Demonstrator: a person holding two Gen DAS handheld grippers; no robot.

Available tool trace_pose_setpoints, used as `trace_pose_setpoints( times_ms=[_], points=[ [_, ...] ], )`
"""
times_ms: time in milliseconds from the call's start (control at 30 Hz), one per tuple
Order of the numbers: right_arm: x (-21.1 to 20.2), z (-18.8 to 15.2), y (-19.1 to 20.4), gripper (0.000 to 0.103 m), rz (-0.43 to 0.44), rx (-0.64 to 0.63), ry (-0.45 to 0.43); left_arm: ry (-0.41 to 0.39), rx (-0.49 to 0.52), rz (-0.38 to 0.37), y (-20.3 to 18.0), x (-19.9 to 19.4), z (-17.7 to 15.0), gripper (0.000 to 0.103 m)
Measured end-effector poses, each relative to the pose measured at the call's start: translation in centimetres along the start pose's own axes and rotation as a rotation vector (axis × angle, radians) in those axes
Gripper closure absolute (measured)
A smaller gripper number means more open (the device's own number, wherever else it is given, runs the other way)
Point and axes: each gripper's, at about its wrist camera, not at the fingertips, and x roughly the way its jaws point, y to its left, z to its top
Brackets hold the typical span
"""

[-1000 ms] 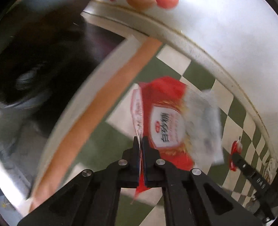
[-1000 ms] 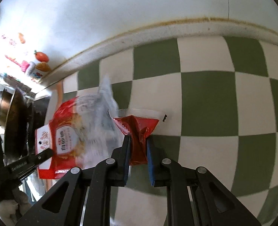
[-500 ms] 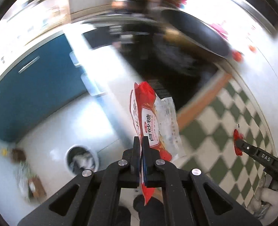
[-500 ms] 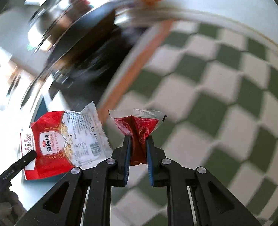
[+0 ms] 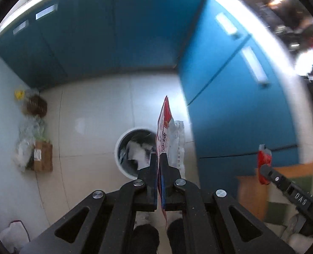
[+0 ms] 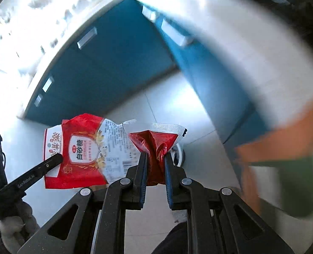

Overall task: Collect trash
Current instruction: 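Carry the sugar bag and red packet over the bin and open both tools to drop them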

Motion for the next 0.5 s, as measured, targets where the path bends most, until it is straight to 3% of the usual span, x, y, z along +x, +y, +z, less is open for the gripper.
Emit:
trace_pose_setpoints(
  times_ms=[267,500],
  points=[
    [22.0,-2.0,-1.8,0.088,-0.06,0.003,0.156,0.118,-0.058,0.019,7.5,17.4,-1.3,0.103],
    [32.7,-3.6,-2.3,0.088,-0.059,-0.045,0.251,0.191,-0.092,0.028,10.5,25.8,-3.0,0.103]
  ],
)
